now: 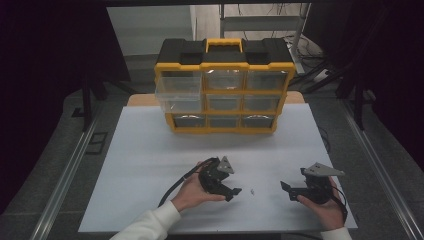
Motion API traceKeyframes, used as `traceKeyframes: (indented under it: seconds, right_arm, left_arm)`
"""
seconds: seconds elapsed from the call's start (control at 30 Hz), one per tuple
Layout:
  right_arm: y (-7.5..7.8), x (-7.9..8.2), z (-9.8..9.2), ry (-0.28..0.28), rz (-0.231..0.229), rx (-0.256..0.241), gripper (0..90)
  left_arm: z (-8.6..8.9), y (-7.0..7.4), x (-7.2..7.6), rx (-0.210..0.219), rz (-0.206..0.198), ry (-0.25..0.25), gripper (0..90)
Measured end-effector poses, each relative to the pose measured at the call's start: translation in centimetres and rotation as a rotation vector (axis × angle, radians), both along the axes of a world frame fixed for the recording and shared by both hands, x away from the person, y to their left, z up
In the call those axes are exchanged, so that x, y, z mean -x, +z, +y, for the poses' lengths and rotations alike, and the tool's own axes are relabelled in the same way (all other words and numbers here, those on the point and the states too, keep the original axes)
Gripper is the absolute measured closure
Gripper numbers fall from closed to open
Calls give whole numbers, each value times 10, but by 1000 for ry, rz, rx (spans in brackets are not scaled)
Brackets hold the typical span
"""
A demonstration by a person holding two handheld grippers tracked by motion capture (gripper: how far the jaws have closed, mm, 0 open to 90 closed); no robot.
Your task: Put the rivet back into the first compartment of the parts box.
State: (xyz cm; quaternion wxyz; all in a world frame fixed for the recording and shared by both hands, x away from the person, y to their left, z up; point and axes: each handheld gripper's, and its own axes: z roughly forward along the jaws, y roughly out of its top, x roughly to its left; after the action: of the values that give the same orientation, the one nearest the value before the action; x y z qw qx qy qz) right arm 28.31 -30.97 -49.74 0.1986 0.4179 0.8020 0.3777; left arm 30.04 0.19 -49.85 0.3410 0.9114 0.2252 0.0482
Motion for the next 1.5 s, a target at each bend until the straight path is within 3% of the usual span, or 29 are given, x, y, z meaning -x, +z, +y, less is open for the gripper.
traceKeyframes:
  seconds: [0.27, 0.5, 0.77, 0.83, 0.97, 1.23, 1.27, 1.5]
  right_arm:
    - [0, 0, 0, 0, 1, 1, 103]
    - [-1, 0, 0, -2, 3, 4, 104]
    - [-1, 0, 0, -1, 3, 3, 104]
    - [-1, 0, 0, 1, 3, 3, 104]
    - [-1, 0, -1, -2, 2, 0, 104]
    - [-1, 0, -1, -1, 0, 0, 105]
    - [0, 0, -1, -2, 0, -1, 105]
    - [-1, -1, -2, -3, 1, -3, 105]
  left_arm:
    - [-28, -8, -3, -10, 12, -39, 234]
    - [-44, -17, -4, -23, 30, -55, 337]
    - [-55, -23, -3, -38, 23, -78, 545]
    - [-57, -23, -2, -47, 3, -84, 602]
    - [-59, -23, 0, -52, -5, -117, 722]
    - [-56, -22, -2, -39, 19, -120, 743]
    - [-54, -20, -3, -21, 22, -110, 797]
    - [-34, -7, -9, -7, 38, -75, 801]
